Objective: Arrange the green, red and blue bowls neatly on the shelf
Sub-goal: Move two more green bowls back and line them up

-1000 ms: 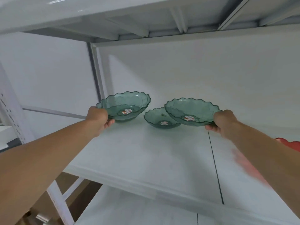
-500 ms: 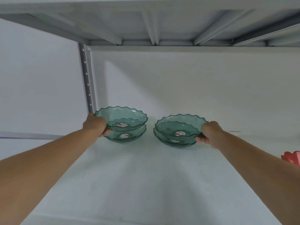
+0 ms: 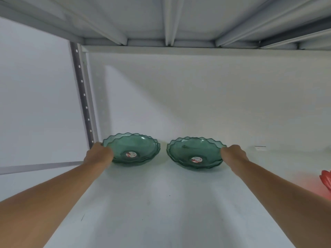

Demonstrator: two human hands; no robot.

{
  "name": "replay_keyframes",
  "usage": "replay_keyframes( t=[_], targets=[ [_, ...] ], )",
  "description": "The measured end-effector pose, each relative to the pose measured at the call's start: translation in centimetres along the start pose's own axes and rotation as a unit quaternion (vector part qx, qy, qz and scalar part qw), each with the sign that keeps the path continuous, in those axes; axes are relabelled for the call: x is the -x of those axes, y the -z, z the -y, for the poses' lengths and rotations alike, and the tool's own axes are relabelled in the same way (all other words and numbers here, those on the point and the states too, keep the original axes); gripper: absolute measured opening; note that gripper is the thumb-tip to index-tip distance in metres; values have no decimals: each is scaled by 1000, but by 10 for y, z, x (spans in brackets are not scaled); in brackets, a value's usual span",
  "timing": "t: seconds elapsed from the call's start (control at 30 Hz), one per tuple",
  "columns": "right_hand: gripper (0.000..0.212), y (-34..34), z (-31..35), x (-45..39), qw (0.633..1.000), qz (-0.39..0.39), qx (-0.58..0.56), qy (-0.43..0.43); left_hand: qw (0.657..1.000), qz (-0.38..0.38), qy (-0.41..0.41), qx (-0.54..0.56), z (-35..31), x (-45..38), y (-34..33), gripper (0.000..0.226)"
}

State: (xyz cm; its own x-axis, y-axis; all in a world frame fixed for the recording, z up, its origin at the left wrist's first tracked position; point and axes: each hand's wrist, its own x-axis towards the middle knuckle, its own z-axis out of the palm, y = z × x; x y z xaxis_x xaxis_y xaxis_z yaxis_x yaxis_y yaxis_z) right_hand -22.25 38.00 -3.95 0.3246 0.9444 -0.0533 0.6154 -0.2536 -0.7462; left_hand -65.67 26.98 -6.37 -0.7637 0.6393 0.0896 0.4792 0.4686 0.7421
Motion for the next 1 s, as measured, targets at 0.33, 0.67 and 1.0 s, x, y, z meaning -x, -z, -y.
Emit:
replay_keyframes(
  t=[0.33,0.67,1.0],
  targets=[
    [67,-16,16,-6,985,-8,109,133,990,-81,-103,-57,-17,5,-4,65],
    [74,-9,87,64,902,89,185,379,931,88,-351,-55,-102,53,1,84],
    [70,-7,54,82,924,68,199,318,936,134,-326,-22,-94,72,-32,83]
  ],
)
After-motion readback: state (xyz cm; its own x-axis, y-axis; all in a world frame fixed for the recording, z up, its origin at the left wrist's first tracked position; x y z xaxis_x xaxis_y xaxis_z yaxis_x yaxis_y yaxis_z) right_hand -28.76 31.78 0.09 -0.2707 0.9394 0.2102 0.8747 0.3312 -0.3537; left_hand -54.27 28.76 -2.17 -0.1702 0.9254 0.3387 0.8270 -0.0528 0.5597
